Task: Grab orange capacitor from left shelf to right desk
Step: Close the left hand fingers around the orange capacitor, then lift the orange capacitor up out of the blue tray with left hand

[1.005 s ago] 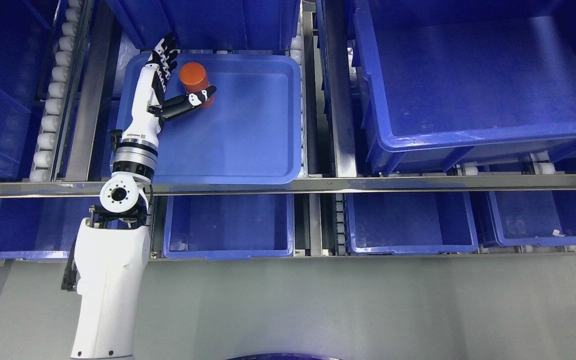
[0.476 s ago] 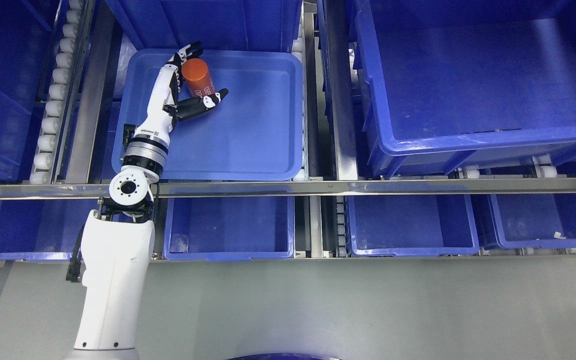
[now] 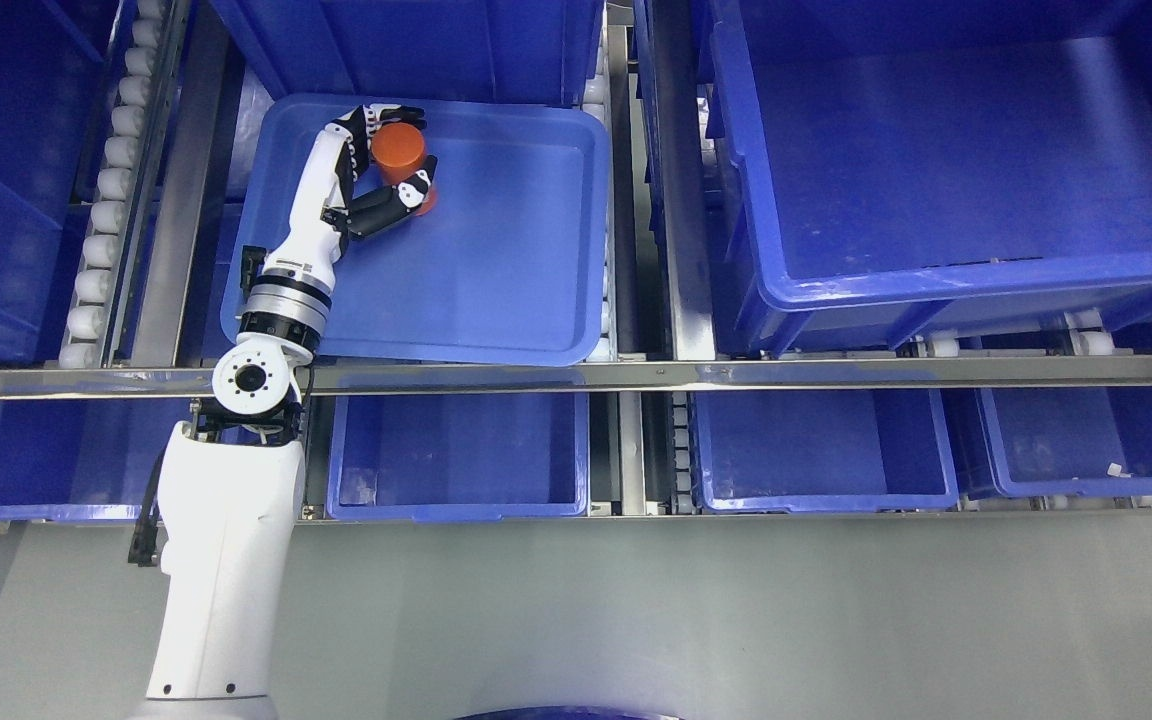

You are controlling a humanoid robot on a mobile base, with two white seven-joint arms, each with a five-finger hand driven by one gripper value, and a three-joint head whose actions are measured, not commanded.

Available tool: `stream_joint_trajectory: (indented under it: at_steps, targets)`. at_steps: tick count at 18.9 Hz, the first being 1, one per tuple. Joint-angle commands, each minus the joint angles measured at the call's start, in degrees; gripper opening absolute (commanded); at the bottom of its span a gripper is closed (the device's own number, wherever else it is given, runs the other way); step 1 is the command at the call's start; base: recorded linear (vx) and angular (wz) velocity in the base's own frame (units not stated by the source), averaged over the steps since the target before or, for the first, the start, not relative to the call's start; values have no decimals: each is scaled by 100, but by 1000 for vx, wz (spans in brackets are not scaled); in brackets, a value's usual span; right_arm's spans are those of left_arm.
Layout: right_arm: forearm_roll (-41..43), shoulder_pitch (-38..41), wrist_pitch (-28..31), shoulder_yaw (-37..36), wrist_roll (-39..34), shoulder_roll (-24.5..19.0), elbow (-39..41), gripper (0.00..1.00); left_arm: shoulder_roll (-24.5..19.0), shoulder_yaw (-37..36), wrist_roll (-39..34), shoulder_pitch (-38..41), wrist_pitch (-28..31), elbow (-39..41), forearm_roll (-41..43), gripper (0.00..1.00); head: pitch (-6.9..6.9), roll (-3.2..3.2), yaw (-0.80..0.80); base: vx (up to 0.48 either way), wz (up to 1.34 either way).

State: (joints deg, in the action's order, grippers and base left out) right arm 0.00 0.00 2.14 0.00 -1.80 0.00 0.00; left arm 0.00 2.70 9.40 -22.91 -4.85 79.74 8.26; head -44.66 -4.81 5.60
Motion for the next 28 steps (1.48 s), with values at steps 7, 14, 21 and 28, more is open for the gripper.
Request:
stream_joint_trajectory:
  at_steps: [7, 14, 21, 28]
  targets:
    - [0, 79, -3, -61, -5, 100, 193, 100, -100, 345, 9, 32, -402, 84, -79, 1, -1, 0, 0, 0, 0]
    - [0, 79, -3, -61, -5, 100, 193, 100, -100, 3, 36, -91, -780, 1051, -800, 1, -1, 0, 0, 0, 0]
    - [0, 79, -3, -61, -5, 100, 193, 100, -100, -77, 45, -12, -745, 1421, -800, 2, -1, 0, 0, 0, 0]
    - [0, 79, -3, -61, -5, 100, 193, 100, -100, -68, 89, 6, -780, 1491, -800, 3, -1, 0, 0, 0, 0]
